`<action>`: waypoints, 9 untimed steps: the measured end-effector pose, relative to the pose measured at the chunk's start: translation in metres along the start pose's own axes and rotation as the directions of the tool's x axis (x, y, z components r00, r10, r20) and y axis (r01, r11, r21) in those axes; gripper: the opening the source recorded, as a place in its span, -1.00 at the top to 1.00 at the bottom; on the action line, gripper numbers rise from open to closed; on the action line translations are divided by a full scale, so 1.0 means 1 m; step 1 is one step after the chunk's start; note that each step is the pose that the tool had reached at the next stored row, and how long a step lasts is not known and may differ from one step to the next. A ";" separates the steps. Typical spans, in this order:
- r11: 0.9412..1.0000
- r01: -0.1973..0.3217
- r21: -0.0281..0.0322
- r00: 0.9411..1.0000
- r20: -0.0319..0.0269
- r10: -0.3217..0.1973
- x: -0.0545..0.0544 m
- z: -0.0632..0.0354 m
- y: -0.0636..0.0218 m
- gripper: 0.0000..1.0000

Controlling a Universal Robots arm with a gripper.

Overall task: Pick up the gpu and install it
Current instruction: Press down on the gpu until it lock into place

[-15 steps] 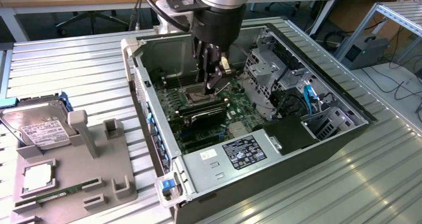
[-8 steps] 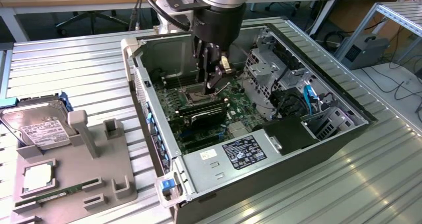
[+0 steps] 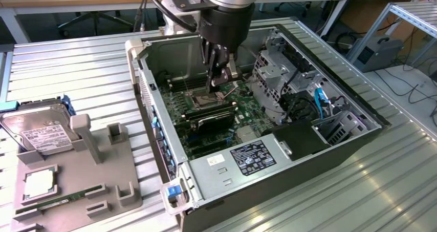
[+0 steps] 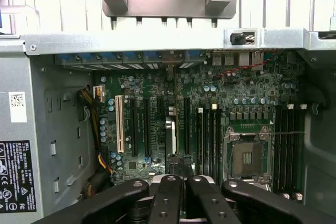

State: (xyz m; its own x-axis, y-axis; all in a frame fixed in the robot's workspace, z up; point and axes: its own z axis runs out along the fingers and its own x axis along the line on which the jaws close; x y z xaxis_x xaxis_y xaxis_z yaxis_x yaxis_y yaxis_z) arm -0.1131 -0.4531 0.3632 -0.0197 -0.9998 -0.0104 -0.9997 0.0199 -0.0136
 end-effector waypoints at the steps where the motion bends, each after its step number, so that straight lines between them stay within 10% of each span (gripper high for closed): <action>1: 1.000 0.000 0.000 1.000 0.001 0.000 0.000 0.0002 0.0000 0.79; 9: 1.000 0.000 0.000 1.000 0.001 0.000 0.000 0.0249 0.0003 0.79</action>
State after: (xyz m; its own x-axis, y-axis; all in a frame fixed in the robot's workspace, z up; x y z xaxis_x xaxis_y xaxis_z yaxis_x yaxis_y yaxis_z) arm -0.1130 -0.4531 0.3383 -0.0198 -0.9997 -0.0114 -0.9997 0.0200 -0.0135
